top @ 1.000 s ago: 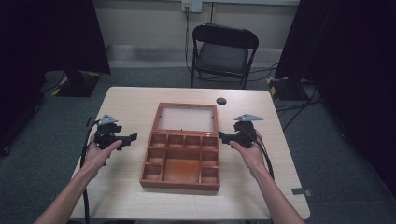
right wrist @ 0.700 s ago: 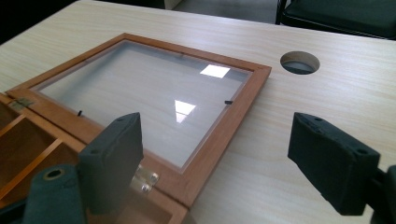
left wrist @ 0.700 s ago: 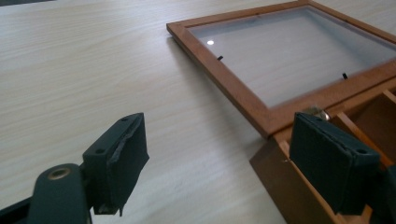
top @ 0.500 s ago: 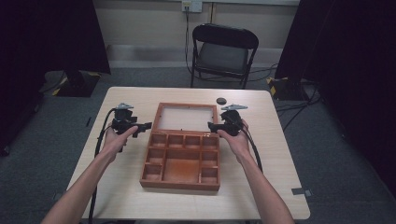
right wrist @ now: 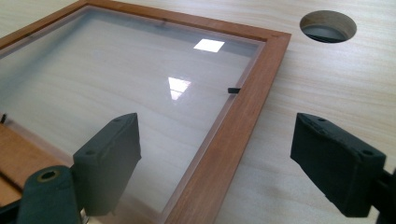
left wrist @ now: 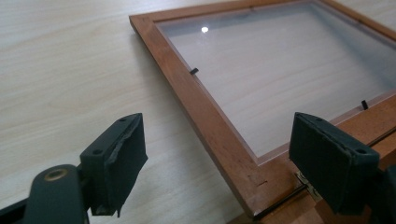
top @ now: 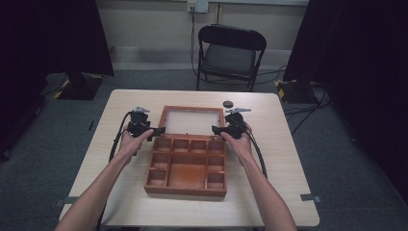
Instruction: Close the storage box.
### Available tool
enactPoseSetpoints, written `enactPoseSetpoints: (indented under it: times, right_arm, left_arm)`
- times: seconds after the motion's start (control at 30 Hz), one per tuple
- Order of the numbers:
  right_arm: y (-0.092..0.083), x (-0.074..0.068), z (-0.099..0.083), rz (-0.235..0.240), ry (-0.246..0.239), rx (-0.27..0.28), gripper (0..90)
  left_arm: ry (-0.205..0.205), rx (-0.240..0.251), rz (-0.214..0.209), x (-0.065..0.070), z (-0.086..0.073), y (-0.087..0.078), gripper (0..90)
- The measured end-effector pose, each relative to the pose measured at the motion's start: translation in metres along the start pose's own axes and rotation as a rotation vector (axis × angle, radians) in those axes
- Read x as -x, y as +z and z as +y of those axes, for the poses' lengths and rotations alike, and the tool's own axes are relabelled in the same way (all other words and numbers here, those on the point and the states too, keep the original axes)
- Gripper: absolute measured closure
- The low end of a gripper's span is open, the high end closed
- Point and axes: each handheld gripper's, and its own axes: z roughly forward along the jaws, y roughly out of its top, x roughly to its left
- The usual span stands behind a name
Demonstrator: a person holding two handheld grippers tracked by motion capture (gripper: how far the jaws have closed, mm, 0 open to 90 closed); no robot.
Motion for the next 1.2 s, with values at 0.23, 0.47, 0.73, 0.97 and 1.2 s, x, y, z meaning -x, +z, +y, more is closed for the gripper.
enactPoseSetpoints:
  times: [0.23,0.47,0.73,0.97,1.2]
  right_arm:
    - [0.01,-0.004,-0.002,0.042,0.088,-0.026,15.3]
    - [0.017,-0.005,-0.002,0.082,0.155,-0.064,13.4]
    - [0.026,0.0,-0.003,0.139,0.227,-0.088,9.4]
    - [0.028,0.001,-0.002,0.164,0.227,-0.094,9.5]
    - [0.028,0.001,-0.003,0.166,0.227,-0.092,9.7]
  left_arm:
    - [0.005,-0.03,0.015,0.007,0.007,0.015,17.8]
    - [-0.036,-0.034,-0.007,0.003,0.006,0.02,15.3]
    - [-0.062,-0.037,-0.03,0.004,0.006,0.023,15.2]
    - [-0.092,-0.023,-0.075,0.005,0.005,0.031,14.8]
    - [-0.099,-0.007,-0.098,0.001,0.002,0.034,11.0]
